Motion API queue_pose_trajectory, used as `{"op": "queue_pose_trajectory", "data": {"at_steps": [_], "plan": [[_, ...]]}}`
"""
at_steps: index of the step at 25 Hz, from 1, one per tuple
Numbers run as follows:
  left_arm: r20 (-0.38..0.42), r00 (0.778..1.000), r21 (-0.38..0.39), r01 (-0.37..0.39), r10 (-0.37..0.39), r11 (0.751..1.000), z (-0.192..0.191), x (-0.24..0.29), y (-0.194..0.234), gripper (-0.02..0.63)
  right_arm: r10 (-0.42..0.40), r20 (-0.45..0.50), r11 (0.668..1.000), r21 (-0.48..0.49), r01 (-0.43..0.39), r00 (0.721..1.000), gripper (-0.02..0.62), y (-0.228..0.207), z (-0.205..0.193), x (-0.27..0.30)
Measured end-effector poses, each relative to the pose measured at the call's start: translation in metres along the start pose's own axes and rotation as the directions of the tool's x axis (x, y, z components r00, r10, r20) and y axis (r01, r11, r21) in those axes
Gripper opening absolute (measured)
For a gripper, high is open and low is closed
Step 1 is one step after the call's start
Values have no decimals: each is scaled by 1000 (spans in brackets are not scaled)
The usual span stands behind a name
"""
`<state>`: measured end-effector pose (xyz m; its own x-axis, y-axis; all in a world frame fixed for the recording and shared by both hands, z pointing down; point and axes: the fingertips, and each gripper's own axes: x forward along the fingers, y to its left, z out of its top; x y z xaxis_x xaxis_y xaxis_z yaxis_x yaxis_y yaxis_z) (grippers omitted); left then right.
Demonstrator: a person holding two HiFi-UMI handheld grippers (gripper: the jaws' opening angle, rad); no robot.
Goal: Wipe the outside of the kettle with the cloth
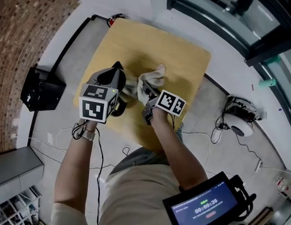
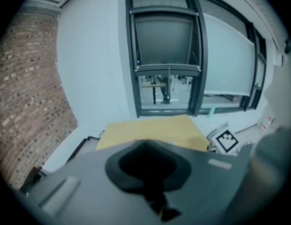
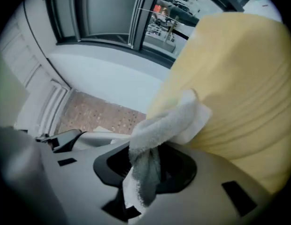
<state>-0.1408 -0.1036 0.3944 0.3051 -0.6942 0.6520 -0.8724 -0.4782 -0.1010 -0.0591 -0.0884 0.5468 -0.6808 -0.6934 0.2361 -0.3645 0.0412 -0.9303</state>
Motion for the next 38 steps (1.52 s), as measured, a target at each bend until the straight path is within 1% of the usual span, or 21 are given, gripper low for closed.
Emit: {"op": "queue_pose_trajectory", "data": {"at_steps": [1,3,4,5,7,9,11,13,15,17,19,21,23,25,26,27,29,30,32,34,38], "plan": [[2,1000,2,-2,2,1000,1,1,-1,-11,36,-2,999,-29,-36,999,132,16,1,-4],[-1,1000,4,7,-7,1000,4,4,-2,-11,158,-2,982,-103,-157,987,132,64,10,-9],[-3,1000,-4,19,-19,1000,5,5,-2,-11,195,-18,970,-146,-196,981,132,79,15,-8],[1,1000,-18,27,-27,999,6,3,-2,-11,198,-46,960,-195,-203,979,135,84,19,-6],[59,998,-62,11,-7,998,12,-11,0,-11,126,-121,945,-286,-156,985,217,70,26,-5],[160,986,-117,-25,44,993,15,-40,2,-11,19,-192,932,-352,-87,981,247,46,30,-16],[217,973,-175,-33,72,984,-2,-74,-2,-11,-74,-232,916,-400,-26,970,284,26,31,-35],[225,970,-240,-34,90,970,-34,-105,-8,-11,-136,-246,898,-440,14,960,340,17,36,-54],[219,969,-313,-45,118,949,-67,-129,-14,-11,-129,-269,897,-442,-3,954,367,22,42,-66],[223,964,-393,-50,148,918,-95,-149,-19,-11,-56,-283,912,-405,-66,958,367,41,44,-71],[236,956,-473,-45,176,880,-116,-165,-23,-11,-19,-280,900,-423,-106,960,365,60,47,-70],[258,945,-545,-29,200,838,-129,-177,-28,-11,6,-295,871,-467,-150,956,365,88,46,-68],[290,932,-601,0,218,799,-135,-187,-35,-11,69,-304,835,-504,-222,950,365,128,41,-71],[324,919,-639,39,222,768,-137,-193,-42,-11,123,-307,787,-549,-281,944,365,162,31,-83],[339,915,-649,59,218,759,-137,-193,-44,-11,135,-305,761,-578,-296,943,365,174,26,-89],[352,912,-652,77,211,754,-136,-193,-45,-11,137,-301,734,-609,-301,944,364,183,21,-94],[373,908,-643,106,190,758,-132,-196,-47,-11,129,-292,692,-657,-297,948,360,195,9,-101],[382,907,-634,118,177,764,-131,-199,-48,-11,127,-285,682,-670,-292,950,346,198,3,-103],[396,907,-614,142,147,777,-132,-203,-50,-11,130,-263,683,-675,-279,956,307,203,-7,-110],[403,908,-602,166,118,781,-138,-206,-52,-11,125,-240,684,-682,-258,963,301,205,-17,-117],[416,905,-587,193,89,786,-148,-213,-46,-11,88,-195,637,-743,-206,977,295,206,-36,-131]]}}
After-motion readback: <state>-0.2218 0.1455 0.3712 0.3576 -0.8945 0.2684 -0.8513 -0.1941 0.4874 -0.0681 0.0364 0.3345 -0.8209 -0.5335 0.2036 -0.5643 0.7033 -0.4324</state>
